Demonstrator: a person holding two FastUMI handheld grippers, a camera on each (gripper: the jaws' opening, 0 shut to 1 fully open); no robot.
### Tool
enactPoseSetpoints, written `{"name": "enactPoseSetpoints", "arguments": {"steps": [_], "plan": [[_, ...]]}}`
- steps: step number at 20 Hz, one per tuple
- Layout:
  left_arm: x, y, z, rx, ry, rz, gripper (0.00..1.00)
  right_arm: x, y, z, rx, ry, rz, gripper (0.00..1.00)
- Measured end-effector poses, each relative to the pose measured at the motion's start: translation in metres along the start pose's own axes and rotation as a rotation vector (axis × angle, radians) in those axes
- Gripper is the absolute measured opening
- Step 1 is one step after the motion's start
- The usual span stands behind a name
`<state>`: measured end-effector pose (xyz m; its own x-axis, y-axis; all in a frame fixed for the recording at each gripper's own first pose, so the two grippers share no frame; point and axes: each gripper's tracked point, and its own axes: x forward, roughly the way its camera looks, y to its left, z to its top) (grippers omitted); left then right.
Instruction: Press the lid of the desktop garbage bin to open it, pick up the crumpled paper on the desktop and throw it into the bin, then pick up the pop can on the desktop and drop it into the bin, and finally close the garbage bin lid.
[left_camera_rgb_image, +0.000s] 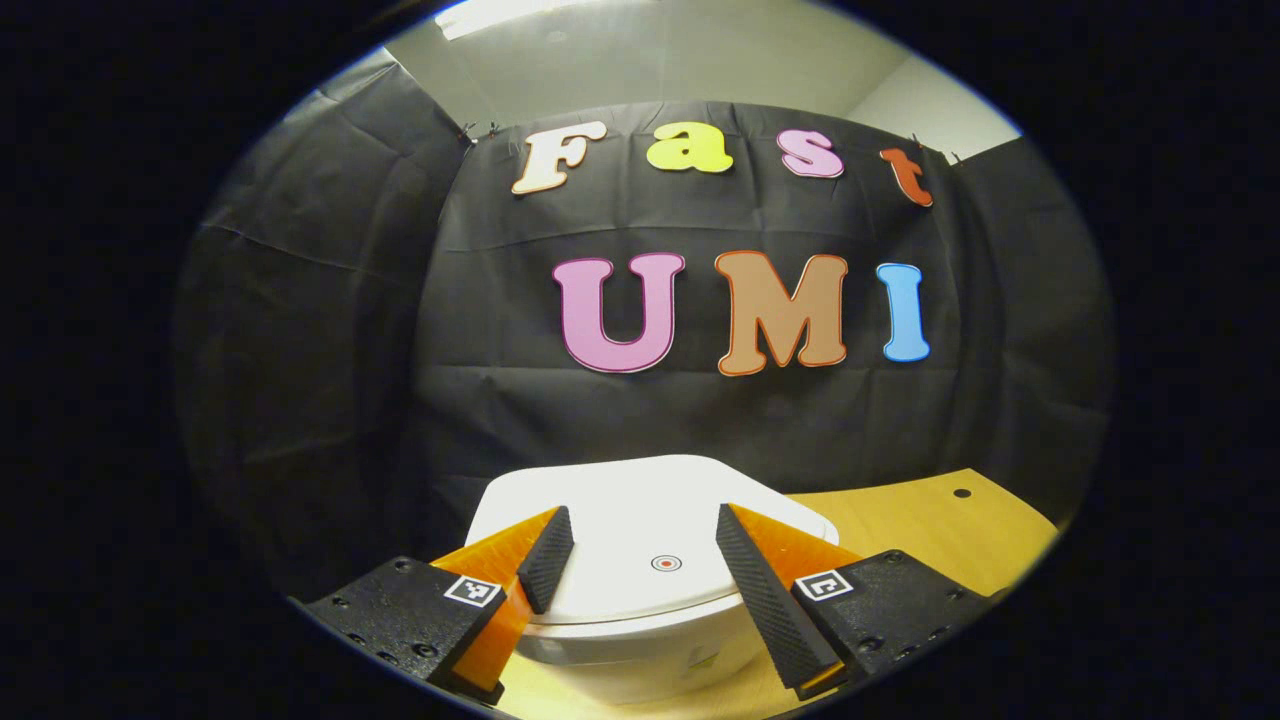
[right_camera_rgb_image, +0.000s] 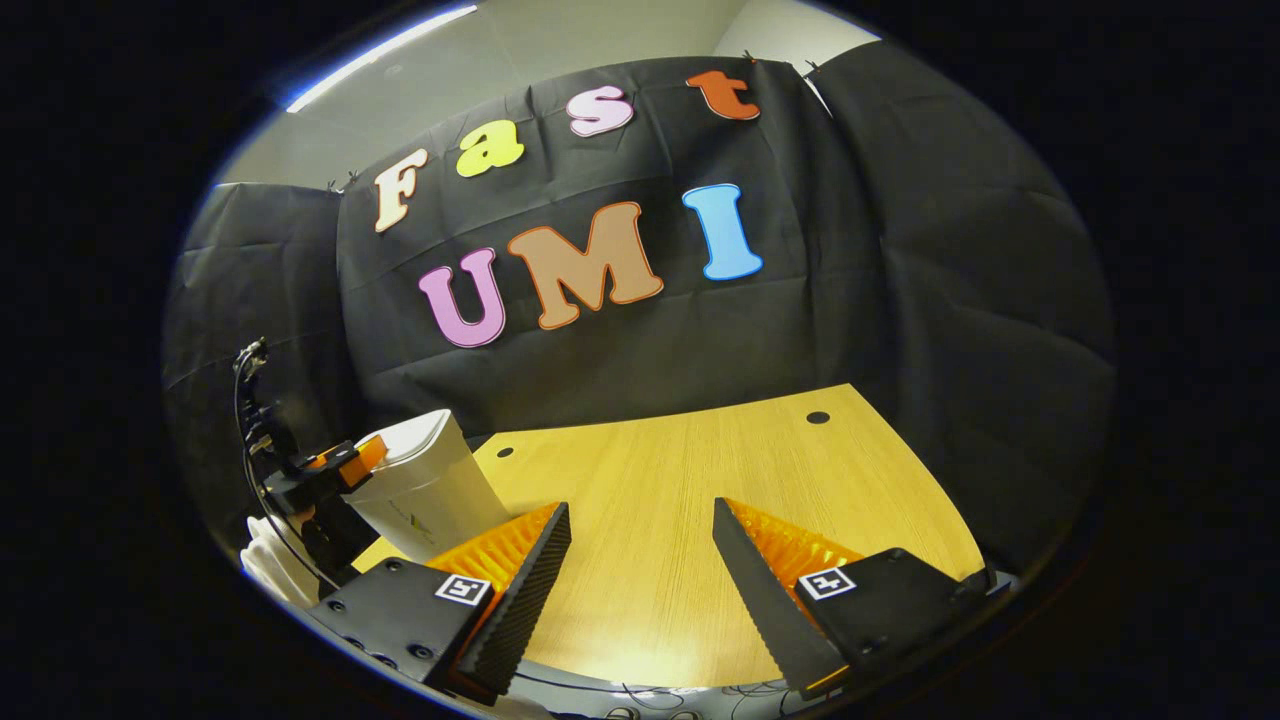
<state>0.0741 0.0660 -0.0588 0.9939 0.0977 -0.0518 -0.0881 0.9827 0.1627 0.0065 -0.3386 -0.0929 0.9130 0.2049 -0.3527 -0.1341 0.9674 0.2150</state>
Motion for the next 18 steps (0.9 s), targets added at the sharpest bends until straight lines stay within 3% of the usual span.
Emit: {"name": "enactPoseSetpoints", "arguments": {"steps": [6, 8, 15, 16, 18], "plan": [[0.003, 0.003, -0.005, -0.035, -0.016, 0.036, 0.91, 0.002, -0.002, -0.005, 0.011, 0.016, 0.003, 0.96], [0.001, 0.0, -0.01, 0.015, -0.014, 0.037, 0.92, 0.003, -0.001, -0.006, 0.003, 0.017, 0.008, 0.96], [0.0, -0.001, 0.001, 0.023, -0.061, 0.033, 0.92, 0.001, -0.002, -0.003, -0.011, 0.006, 0.035, 0.96], [0.001, -0.002, -0.001, 0.039, -0.041, 0.036, 0.91, 0.001, -0.003, 0.0, -0.014, 0.002, 0.037, 0.92], [0.002, 0.001, -0.001, 0.045, -0.001, 0.063, 0.91, 0.003, -0.004, -0.001, -0.02, 0.005, 0.031, 0.96]]}}
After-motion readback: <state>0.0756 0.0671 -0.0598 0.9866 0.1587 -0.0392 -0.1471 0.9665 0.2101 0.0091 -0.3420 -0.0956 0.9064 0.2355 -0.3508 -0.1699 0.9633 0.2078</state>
